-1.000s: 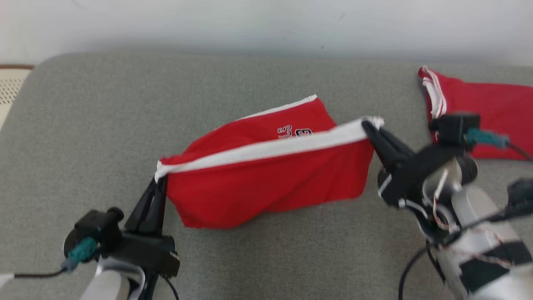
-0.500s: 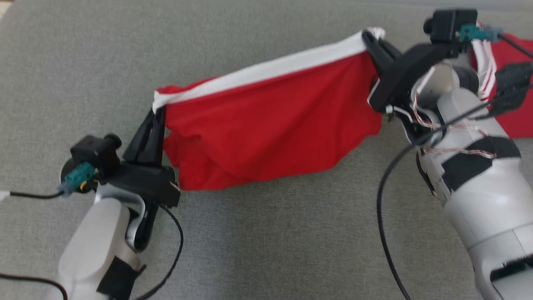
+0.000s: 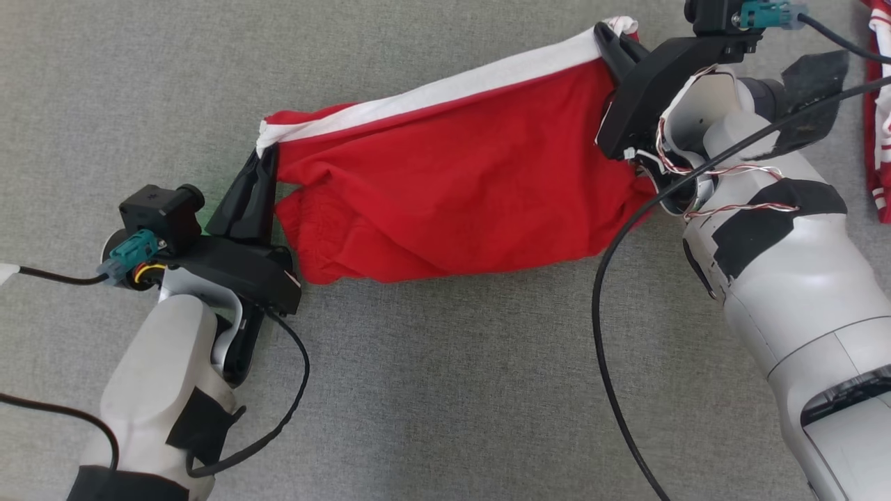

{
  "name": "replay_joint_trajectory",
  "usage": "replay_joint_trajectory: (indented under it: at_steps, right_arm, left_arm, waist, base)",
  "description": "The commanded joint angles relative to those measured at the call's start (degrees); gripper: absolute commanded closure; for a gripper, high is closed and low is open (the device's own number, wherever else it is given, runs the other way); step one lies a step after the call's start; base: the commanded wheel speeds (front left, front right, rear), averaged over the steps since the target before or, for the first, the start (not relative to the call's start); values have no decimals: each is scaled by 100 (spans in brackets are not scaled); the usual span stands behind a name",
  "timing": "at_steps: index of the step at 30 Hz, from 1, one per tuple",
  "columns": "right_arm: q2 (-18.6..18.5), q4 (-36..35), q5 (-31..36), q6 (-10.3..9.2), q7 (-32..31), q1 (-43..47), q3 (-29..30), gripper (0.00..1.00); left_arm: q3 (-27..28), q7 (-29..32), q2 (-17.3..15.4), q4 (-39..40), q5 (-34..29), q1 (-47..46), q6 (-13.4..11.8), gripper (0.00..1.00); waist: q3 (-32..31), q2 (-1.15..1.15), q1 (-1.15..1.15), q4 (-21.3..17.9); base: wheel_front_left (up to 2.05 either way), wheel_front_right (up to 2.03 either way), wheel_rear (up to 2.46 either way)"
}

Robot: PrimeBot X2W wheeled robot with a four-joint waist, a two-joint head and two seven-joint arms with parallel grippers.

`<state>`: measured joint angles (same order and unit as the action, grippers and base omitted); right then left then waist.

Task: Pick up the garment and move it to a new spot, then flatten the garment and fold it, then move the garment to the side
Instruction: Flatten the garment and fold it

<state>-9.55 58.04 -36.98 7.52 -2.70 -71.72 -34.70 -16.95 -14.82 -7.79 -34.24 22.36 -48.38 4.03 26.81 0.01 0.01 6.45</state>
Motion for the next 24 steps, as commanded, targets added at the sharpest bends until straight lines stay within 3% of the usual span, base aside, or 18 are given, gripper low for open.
replay_joint_trajectory:
  at_steps: [1,2,3,12,24]
  right_arm:
    - [28,121,-35,-5,79,-81,-60,78]
    - [39,200,-40,-5,114,-110,-83,43]
    - [54,263,-87,-5,139,-135,-95,0]
    - [18,257,-514,-5,258,190,-462,0]
    - [-627,-601,-1234,-5,1003,1366,-924,0]
  left_arm:
    - [31,-37,-2,-107,-45,-41,22,100]
    - [38,-37,-1,-131,-84,-74,25,71]
    - [58,-38,1,-152,-102,-96,29,0]
    - [370,-40,4,99,-309,468,-68,0]
    - [986,-36,36,1970,-761,2258,-405,0]
  waist:
    - [1,-1,-1,8]
    - [-2,-1,-1,5]
    - [-6,-1,-1,0]
    - [-393,-1,-1,-106]
    - [-1260,-1,-1,-183]
  base:
    - [0,0,0]
    - [0,0,0]
    - [0,0,0]
    - [0,0,0]
    - [0,0,0]
